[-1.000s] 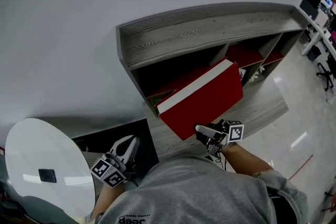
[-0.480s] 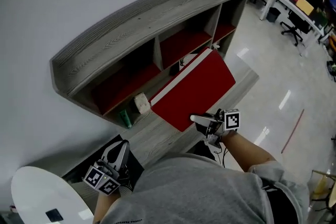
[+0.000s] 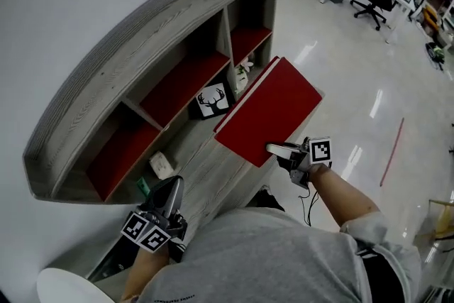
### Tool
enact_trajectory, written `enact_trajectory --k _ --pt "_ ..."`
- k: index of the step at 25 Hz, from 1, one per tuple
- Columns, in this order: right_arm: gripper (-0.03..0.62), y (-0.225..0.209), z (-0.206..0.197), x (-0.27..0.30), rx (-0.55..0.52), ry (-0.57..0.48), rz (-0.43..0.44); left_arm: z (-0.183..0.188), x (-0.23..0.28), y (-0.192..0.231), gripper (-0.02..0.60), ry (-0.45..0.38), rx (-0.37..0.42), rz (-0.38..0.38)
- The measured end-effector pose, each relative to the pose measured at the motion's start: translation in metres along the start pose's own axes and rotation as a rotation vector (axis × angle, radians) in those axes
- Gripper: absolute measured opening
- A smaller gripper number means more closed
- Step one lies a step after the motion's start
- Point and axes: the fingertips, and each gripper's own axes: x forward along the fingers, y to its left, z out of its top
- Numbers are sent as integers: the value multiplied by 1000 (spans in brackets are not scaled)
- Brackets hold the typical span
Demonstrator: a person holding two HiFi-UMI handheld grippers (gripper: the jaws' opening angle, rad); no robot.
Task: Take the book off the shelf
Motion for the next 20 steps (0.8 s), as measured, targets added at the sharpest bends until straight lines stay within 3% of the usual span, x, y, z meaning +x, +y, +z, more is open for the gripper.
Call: enact_trajectory --k 7,14,20 --pt "266 -78 62 -47 13 -21 -130 -9 120 7 14 71 40 -87" --pt "259 -140 97 -71 183 -62 -161 -35 219 11 14 143 22 -163" --pt "259 -195 111 -85 254 -25 -229 -60 277 21 14 200 -7 -195"
